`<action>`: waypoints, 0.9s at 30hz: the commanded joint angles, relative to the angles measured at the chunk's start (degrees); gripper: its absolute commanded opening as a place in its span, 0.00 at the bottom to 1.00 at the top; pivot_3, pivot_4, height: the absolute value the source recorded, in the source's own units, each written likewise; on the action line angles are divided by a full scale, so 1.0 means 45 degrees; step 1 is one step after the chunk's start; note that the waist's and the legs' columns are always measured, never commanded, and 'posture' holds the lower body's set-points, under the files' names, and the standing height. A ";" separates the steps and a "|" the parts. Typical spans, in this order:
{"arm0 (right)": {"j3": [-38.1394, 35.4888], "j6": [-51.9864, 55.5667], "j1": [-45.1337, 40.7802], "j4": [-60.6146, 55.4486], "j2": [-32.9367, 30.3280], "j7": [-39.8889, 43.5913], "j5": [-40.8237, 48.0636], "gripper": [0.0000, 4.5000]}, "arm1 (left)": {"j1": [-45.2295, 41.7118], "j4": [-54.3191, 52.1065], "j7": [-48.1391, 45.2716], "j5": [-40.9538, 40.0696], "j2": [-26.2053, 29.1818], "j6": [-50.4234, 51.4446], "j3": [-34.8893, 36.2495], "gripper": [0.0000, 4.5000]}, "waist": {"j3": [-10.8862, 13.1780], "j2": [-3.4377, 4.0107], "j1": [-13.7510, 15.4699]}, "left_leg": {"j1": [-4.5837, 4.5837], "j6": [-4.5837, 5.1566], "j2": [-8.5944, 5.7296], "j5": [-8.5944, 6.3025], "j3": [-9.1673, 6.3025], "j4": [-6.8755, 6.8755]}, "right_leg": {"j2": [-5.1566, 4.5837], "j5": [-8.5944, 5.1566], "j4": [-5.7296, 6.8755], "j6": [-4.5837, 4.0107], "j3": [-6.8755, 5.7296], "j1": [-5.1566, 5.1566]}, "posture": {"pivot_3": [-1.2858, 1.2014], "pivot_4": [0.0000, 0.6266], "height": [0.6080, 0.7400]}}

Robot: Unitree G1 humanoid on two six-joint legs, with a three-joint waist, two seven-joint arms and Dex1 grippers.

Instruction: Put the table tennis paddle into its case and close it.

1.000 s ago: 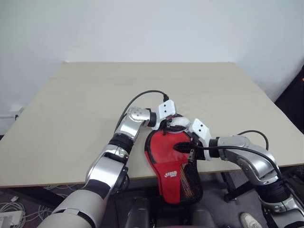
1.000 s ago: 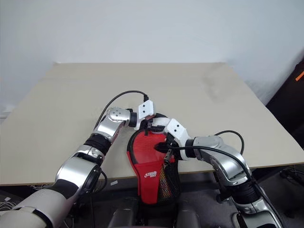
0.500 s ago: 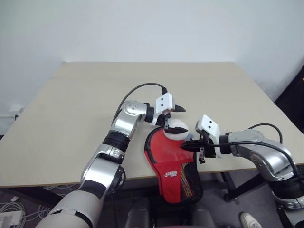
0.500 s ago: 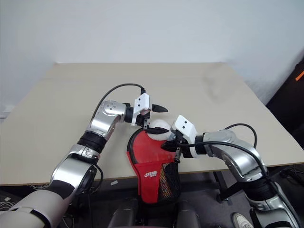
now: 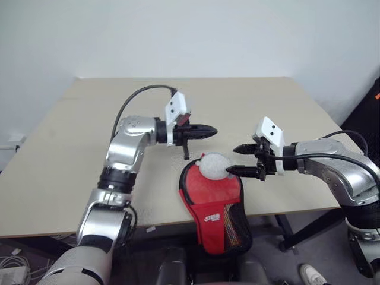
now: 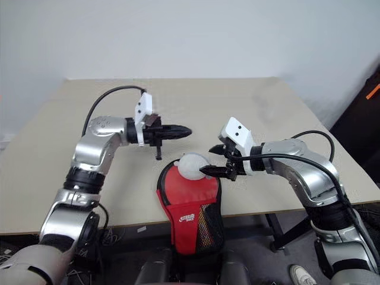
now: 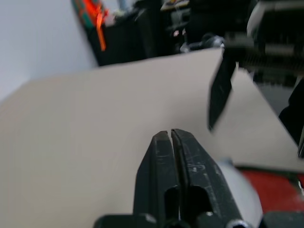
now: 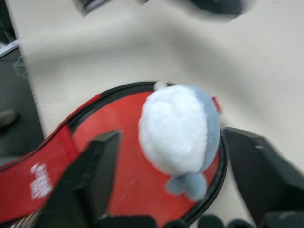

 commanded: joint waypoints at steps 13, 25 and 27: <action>0.1965 -0.2630 0.0280 0.1766 0.1801 -0.1043 -0.2551 1.00 | 0.2865 -0.2668 0.1125 -0.1505 0.2202 0.1757 0.1460 0.00 | 0.0000 0.0002 -0.0001 | 0.0000 -0.0023 -0.0016 0.0006 0.0020 -0.0017 | -0.0007 0.0001 0.0004 0.0002 0.0011 -0.0010 | 0.52 0.00 0.35; 0.2188 -0.3736 -0.0014 0.3343 0.2308 -0.1050 -0.3966 0.25 | 0.4809 -0.4239 0.1596 -0.1928 0.1686 0.1890 0.0501 0.00 | -0.0006 0.0009 -0.0030 | 0.0028 -0.0057 -0.0014 0.0024 0.0098 -0.0086 | -0.0006 0.0001 0.0007 0.0000 0.0052 -0.0021 | 0.52 0.00 0.35; 0.2253 -0.3837 -0.0171 0.3423 0.2367 -0.0920 -0.4119 0.14 | 0.4850 -0.4221 0.1774 -0.1824 0.1408 0.1798 0.0157 0.00 | -0.0006 0.0009 -0.0027 | 0.0031 -0.0059 -0.0013 0.0025 0.0109 -0.0088 | -0.0006 0.0002 0.0011 0.0000 0.0059 -0.0022 | 0.52 0.00 0.35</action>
